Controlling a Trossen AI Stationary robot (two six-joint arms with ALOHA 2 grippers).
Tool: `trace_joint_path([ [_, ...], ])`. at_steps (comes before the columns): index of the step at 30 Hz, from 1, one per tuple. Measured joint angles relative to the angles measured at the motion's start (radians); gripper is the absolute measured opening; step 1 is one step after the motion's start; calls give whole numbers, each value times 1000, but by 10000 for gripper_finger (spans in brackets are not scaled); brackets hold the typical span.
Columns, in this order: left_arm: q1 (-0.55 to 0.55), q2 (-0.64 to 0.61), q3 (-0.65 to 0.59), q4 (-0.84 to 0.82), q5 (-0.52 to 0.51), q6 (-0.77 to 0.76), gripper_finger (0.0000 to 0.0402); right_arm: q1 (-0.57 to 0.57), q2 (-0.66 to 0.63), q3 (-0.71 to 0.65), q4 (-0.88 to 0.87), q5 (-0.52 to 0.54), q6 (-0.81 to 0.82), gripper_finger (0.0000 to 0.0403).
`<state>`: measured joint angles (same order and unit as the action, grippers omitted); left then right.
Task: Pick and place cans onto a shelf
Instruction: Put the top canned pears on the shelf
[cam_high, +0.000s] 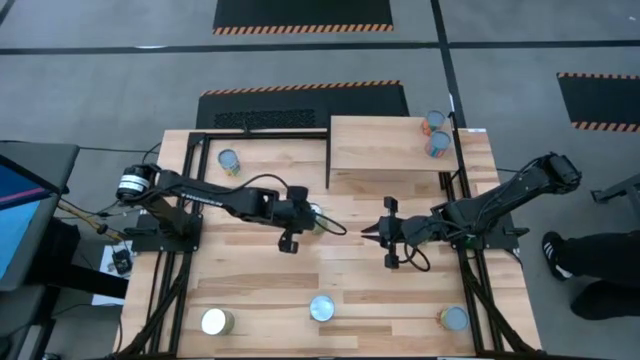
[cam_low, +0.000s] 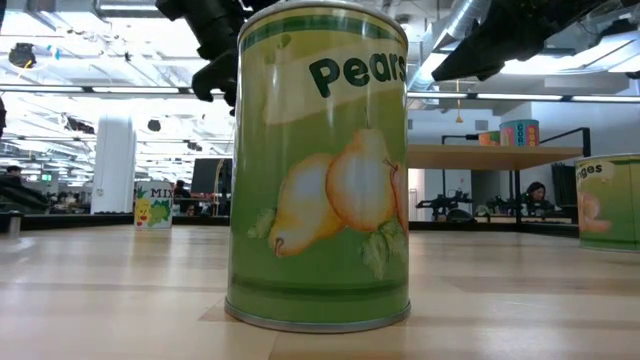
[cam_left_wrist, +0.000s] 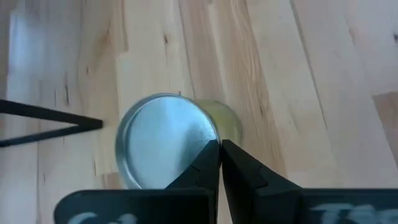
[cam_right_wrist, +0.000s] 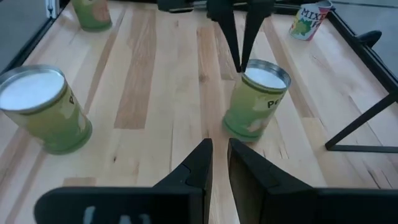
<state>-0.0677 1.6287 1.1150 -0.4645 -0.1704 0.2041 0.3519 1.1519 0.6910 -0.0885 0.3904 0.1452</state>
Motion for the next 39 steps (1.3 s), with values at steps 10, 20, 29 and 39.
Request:
trace_joint_path([
  [10,-2,9,50,-26,-4,-10,73,-1,0,0,-1,0,1,75],
  [20,-19,-121,-40,133,70,-12,72,-10,0,0,66,4,-67,80],
  [29,-20,-453,-513,719,64,-57,11,-95,141,4,220,-24,-129,113],
  [39,34,-799,-808,986,61,-66,3,-176,333,264,84,-55,-173,191],
])
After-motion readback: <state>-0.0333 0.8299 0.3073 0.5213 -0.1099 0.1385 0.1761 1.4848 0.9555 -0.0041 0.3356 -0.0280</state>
